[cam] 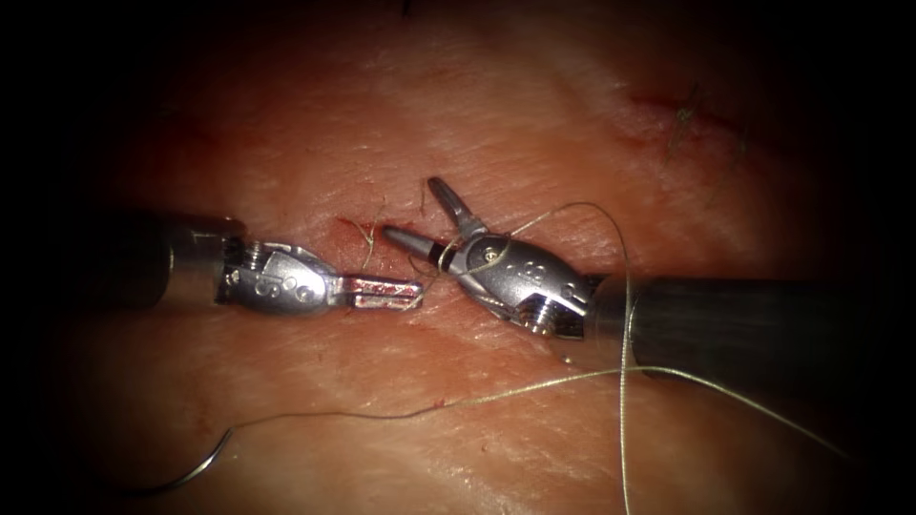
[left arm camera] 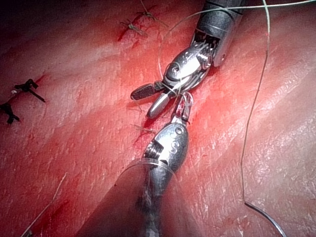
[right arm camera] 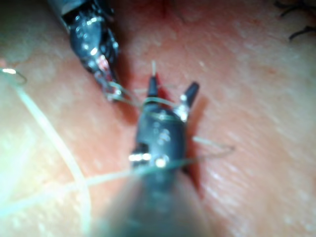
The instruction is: Wound Closure
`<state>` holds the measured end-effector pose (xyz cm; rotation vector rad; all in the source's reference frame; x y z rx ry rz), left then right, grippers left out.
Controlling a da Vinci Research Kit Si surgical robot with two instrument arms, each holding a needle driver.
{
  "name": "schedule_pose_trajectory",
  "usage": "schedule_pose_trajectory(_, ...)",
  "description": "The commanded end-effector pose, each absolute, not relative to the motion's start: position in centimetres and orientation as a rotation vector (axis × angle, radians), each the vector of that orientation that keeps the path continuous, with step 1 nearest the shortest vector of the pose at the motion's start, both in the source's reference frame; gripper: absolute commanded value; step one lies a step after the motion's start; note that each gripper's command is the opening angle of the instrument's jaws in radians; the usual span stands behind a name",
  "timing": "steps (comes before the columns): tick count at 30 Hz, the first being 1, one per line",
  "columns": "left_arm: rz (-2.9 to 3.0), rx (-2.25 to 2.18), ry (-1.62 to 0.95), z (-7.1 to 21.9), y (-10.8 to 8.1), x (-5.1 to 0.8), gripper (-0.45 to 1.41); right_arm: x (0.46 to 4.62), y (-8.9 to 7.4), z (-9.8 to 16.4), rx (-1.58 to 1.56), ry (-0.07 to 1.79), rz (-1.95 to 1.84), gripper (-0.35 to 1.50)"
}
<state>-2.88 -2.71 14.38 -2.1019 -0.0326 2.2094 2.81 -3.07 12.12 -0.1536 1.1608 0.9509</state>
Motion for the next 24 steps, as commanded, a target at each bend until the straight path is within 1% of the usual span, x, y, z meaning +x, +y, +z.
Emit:
schedule_pose_trajectory(1, 2.206, -2.1, -0.042, 14.46, -2.74, -2.93, -0.45, 2.89, -3.06, 12.19, -0.151, 1.162, 0.957, 0.78)
schedule_pose_trajectory(8, 2.209, -2.09, -0.042, 14.52, -2.69, -2.91, -0.45, 2.97, -2.97, 12.25, -0.146, 1.156, 0.996, 0.76)
schedule_pose_trajectory(9, 2.212, -2.088, -0.044, 14.52, -2.69, -2.91, -0.45, 2.98, -2.95, 12.26, -0.144, 1.156, 1.002, 0.73)
schedule_pose_trajectory(10, 2.212, -2.088, -0.044, 14.52, -2.69, -2.91, -0.45, 2.99, -2.95, 12.27, -0.136, 1.159, 1.011, 0.63)
schedule_pose_trajectory(11, 2.212, -2.085, -0.042, 14.52, -2.69, -2.9, -0.45, 3.0, -2.95, 12.28, -0.089, 1.171, 1.014, -0.1)
schedule_pose_trajectory(12, 2.213, -2.083, -0.04, 14.52, -2.69, -2.89, -0.45, 3.0, -2.97, 12.29, -0.06, 1.172, 1.001, -0.35)
schedule_pose_trajectory(21, 2.212, -2.06, -0.031, 14.49, -2.6, -2.73, -0.45, 3.01, -3.23, 12.28, -0.056, 1.128, 0.984, -0.35)
schedule_pose_trajectory(24, 2.211, -2.043, -0.027, 14.45, -2.52, -2.59, -0.45, 2.97, -3.38, 12.13, -0.07, 1.134, 0.964, -0.35)
